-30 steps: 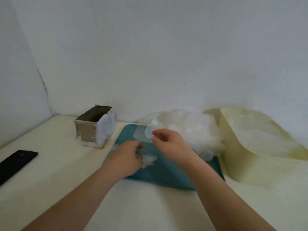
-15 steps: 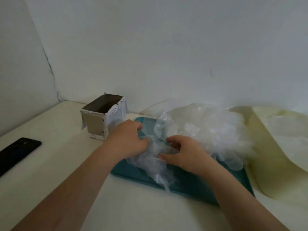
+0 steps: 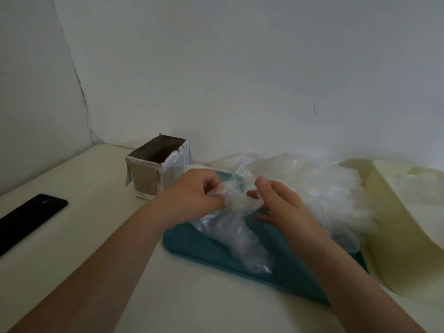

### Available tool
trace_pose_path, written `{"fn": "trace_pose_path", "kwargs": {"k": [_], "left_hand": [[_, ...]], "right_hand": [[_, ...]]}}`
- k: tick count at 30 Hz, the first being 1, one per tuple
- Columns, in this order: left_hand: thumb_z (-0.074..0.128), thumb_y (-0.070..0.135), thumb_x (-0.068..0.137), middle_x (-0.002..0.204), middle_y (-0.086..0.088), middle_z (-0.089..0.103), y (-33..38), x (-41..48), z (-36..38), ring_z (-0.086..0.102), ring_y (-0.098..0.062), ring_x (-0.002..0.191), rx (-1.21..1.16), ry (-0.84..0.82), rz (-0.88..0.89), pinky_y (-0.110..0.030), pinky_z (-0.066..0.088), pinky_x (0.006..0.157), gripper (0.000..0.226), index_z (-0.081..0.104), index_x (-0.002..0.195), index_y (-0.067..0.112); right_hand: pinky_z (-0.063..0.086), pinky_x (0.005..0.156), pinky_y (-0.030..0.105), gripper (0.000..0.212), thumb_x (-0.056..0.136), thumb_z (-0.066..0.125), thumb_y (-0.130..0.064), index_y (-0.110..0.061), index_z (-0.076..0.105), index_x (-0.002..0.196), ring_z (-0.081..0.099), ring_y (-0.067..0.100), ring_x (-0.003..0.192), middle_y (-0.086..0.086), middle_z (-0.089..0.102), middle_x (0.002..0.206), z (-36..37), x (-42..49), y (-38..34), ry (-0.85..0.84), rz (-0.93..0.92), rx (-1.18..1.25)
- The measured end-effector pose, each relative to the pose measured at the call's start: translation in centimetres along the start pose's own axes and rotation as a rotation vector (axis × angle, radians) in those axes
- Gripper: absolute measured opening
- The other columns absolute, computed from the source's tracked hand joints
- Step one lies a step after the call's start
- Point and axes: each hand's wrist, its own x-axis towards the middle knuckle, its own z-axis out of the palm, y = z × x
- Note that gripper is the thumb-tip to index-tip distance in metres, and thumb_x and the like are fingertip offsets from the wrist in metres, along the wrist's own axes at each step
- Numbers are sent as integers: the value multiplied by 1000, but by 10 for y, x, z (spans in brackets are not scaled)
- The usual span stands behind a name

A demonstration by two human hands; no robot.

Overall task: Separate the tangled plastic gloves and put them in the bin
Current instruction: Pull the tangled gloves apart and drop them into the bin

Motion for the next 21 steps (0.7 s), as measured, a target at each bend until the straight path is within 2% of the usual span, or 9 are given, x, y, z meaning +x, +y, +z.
{"fn": "trace_pose_path", "kwargs": {"k": [2,4,7,9,11,15,18,19,21], "left_hand": [[82,15,86,82,-7,72,10,-4,1,66,-12,75,-158,24,56,-29,57,78,14,68,89,16],[85,15,86,89,-2,78,18,-7,3,75,-14,84,-261,56,101,-28,62,84,16,71,93,19],[88,18,84,106,-3,79,22,-5,4,75,-26,104,-448,65,117,-41,63,92,30,73,109,24],[89,26,78,114,-4,78,19,-4,2,74,-29,111,-551,-14,70,-44,61,94,46,72,121,23],[86,27,78,115,-7,78,15,-4,2,73,-30,112,-561,-126,6,-47,60,96,46,74,122,18],[83,21,83,112,-17,78,13,-2,12,73,-33,110,-649,-47,4,-45,57,101,33,76,111,3],[81,19,79,111,-18,77,17,0,18,73,-29,105,-876,17,17,-36,61,93,35,73,107,-1],[82,17,79,113,-15,77,18,0,20,73,-27,107,-951,8,20,-34,61,90,36,72,110,1],[84,14,82,124,-14,74,18,-1,23,70,-30,118,-1049,-86,41,-38,58,96,48,66,125,4]], "right_hand": [[58,96,42,51,82,69,-64,-26,73,116,73,16,107,-3,78,112,-5,-2,-8,-112,-7,27],[61,89,39,42,86,79,-46,-17,75,116,75,24,102,7,79,109,-7,-5,-12,-201,-32,32],[60,74,32,12,91,76,-14,-6,79,99,75,27,88,15,79,94,-8,-3,-11,-11,-69,31],[63,83,42,11,94,73,-13,-6,80,97,75,33,93,17,78,94,-10,-1,-8,84,-51,55],[60,92,51,12,95,72,-16,-9,81,95,74,37,98,17,78,96,-10,1,-9,148,-17,96],[61,90,51,19,100,66,-25,-14,80,94,76,35,95,14,79,93,-5,-1,-10,183,13,85],[62,87,51,25,103,61,-29,-12,79,98,77,33,91,13,79,94,-2,-5,-13,142,38,102],[63,86,50,27,104,59,-31,-12,78,102,77,31,91,12,79,96,-1,-6,-14,124,48,117],[63,86,46,31,106,55,-32,-9,77,108,77,31,93,14,79,99,0,-7,-15,90,85,170]]}}
